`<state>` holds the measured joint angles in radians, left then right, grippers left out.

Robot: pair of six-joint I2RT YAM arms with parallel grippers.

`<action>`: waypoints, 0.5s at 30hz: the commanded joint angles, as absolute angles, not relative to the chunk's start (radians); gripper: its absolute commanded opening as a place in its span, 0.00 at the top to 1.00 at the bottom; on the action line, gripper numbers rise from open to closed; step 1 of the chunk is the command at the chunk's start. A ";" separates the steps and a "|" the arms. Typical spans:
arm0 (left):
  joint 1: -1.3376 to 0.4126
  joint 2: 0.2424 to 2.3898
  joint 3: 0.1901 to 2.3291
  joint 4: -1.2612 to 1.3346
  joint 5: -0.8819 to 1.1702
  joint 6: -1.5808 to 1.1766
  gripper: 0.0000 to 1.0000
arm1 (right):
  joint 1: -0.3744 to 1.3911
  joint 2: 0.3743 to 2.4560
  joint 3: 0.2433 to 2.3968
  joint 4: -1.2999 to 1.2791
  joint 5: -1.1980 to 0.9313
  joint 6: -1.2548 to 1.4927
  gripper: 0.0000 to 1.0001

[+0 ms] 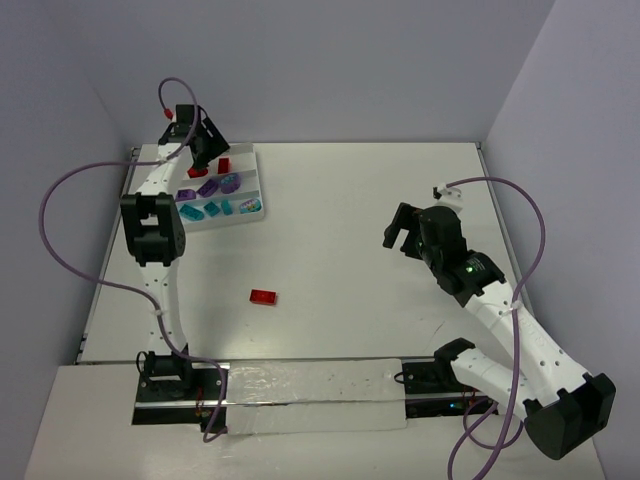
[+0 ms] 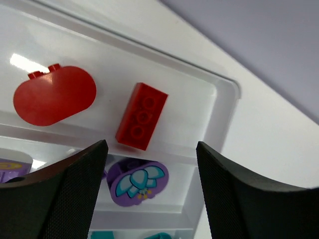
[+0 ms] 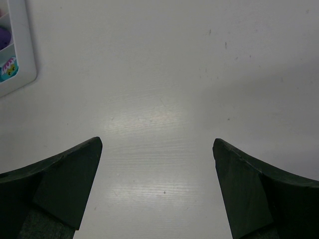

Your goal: Sort the legos into containers by color

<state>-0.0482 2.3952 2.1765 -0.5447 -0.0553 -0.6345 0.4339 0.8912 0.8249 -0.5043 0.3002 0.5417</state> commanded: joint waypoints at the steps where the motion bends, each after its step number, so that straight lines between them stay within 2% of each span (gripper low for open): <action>1: -0.079 2.142 2.095 -0.517 -0.067 -0.586 0.22 | 0.434 0.865 0.858 -0.519 0.330 0.537 0.00; 6: -0.160 1.902 1.874 -0.566 -0.102 -0.542 0.24 | 0.436 0.836 0.854 -0.525 0.328 0.539 0.00; 10: -0.272 1.672 1.573 -0.574 -0.218 -0.571 0.26 | 0.437 0.815 0.848 -0.522 0.313 0.545 0.00; 15: -0.399 1.450 1.214 -0.569 -0.259 -0.632 0.25 | 0.442 0.800 0.848 -0.537 0.309 0.545 0.00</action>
<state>-0.3333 1.5503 1.4175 -0.5247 -0.1846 -0.5824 0.4343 0.8268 0.8249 -0.5256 0.3010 0.5423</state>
